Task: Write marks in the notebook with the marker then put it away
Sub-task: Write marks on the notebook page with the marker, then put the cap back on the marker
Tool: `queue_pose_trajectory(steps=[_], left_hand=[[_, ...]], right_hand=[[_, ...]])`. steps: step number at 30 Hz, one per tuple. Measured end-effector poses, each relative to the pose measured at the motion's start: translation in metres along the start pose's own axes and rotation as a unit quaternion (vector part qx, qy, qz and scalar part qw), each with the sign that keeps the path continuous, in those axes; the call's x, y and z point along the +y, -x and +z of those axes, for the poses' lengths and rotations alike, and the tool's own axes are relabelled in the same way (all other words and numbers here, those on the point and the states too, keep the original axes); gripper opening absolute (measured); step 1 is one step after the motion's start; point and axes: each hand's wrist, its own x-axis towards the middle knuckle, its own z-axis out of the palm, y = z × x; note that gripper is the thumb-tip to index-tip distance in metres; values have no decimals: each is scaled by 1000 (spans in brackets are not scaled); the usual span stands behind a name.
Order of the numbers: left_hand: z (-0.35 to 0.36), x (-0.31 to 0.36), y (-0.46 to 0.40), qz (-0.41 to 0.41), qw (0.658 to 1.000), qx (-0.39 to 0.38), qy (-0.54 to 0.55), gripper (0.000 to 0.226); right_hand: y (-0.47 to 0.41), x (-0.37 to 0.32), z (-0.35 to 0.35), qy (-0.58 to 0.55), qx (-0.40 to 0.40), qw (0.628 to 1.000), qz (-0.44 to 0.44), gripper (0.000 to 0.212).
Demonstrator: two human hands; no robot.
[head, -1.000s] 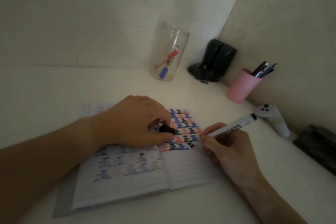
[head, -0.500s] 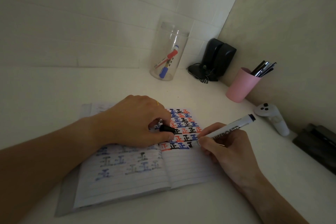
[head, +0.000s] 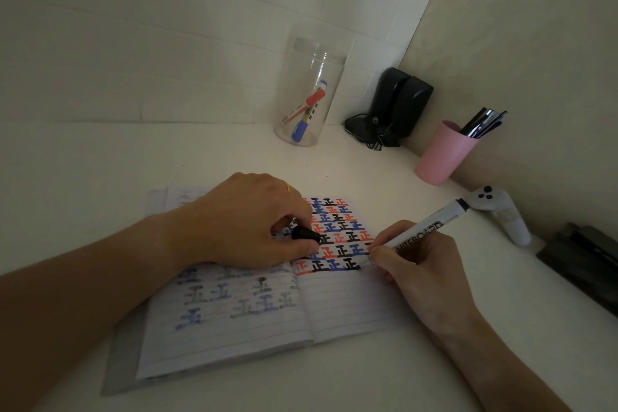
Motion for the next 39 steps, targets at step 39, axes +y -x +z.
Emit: queue_pose_trajectory(steps=[39], left_hand=[[-1,-11,0,-150,979,138,0,26]], right_hand=[[-64,-12,36,-278,35,960,2,6]])
